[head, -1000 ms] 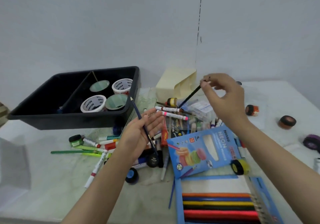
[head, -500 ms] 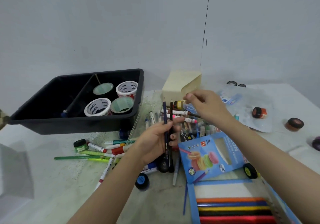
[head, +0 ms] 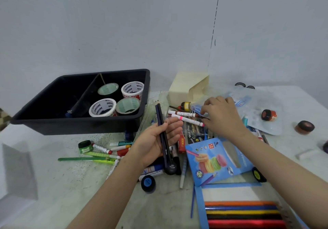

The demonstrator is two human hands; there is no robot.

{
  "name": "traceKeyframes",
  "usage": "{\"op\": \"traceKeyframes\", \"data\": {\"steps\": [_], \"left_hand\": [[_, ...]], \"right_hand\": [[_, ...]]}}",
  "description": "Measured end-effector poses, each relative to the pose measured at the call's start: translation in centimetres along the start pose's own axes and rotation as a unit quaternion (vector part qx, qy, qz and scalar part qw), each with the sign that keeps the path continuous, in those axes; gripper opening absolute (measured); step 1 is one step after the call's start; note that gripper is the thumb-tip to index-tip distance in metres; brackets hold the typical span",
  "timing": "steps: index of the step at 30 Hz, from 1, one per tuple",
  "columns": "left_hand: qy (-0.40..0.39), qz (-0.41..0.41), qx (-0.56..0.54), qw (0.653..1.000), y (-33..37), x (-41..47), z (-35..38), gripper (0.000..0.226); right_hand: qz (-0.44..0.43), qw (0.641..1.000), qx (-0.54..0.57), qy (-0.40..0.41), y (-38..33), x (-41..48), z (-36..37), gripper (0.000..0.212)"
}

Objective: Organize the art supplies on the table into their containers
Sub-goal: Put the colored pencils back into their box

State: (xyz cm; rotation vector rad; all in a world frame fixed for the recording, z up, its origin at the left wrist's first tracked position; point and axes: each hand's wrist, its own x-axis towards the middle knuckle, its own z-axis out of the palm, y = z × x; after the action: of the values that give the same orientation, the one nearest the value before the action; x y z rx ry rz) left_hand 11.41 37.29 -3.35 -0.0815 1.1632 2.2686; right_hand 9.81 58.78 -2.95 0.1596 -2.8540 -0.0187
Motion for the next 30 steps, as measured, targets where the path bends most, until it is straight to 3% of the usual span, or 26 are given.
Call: {"op": "traceKeyframes", "data": {"steps": [4, 7, 9, 11, 14, 16, 18, 21, 24, 28, 30], "left_hand": [[0.012, -0.006, 0.008, 1.000, -0.1, -0.1, 0.2, 0.030], [0.016, -0.001, 0.014, 1.000, -0.1, -0.2, 0.3, 0.032], [0.022, 0.004, 0.014, 1.000, -0.2, -0.1, 0.4, 0.033], [0.030, 0.011, 0.010, 0.999, -0.2, -0.1, 0.4, 0.033], [0.038, 0.023, 0.008, 0.999, -0.3, 0.0, 0.5, 0.033], [0.036, 0.026, 0.007, 0.999, -0.3, 0.0, 0.7, 0.033], [0.029, 0.027, 0.015, 0.999, -0.4, 0.0, 0.8, 0.033], [-0.012, 0.007, 0.055, 0.998, -0.6, -0.3, 1.2, 0.035], [-0.074, -0.024, 0.060, 0.995, -0.7, -1.0, 1.7, 0.039], [-0.082, -0.029, 0.065, 0.994, -0.9, -2.2, 1.3, 0.034], [-0.064, -0.020, 0.053, 0.996, -1.0, -2.9, 0.5, 0.033]], "right_hand": [[-0.009, 1.000, -0.026, 0.009, 0.1, 0.2, 0.3, 0.017], [0.016, 0.990, 0.112, 0.082, 0.3, 0.0, 0.0, 0.011], [0.057, 0.948, 0.284, 0.131, 0.4, -0.3, -1.1, 0.004], [0.080, 0.880, 0.418, 0.213, 0.0, -0.5, -2.5, 0.005], [0.083, 0.790, 0.520, 0.314, -0.7, -0.5, -5.0, 0.010], [0.074, 0.767, 0.548, 0.325, -1.0, -0.7, -6.5, 0.019], [0.057, 0.776, 0.564, 0.278, -1.4, -0.8, -7.5, 0.026], [0.039, 0.822, 0.554, 0.131, -2.4, -1.0, -7.5, 0.027], [0.009, 0.864, 0.501, 0.052, -3.8, -1.5, -6.3, 0.024], [0.010, 0.830, 0.558, -0.005, -5.4, -1.6, -4.6, 0.022], [-0.012, 0.858, 0.514, 0.009, -6.2, -1.1, -3.6, 0.019]]}}
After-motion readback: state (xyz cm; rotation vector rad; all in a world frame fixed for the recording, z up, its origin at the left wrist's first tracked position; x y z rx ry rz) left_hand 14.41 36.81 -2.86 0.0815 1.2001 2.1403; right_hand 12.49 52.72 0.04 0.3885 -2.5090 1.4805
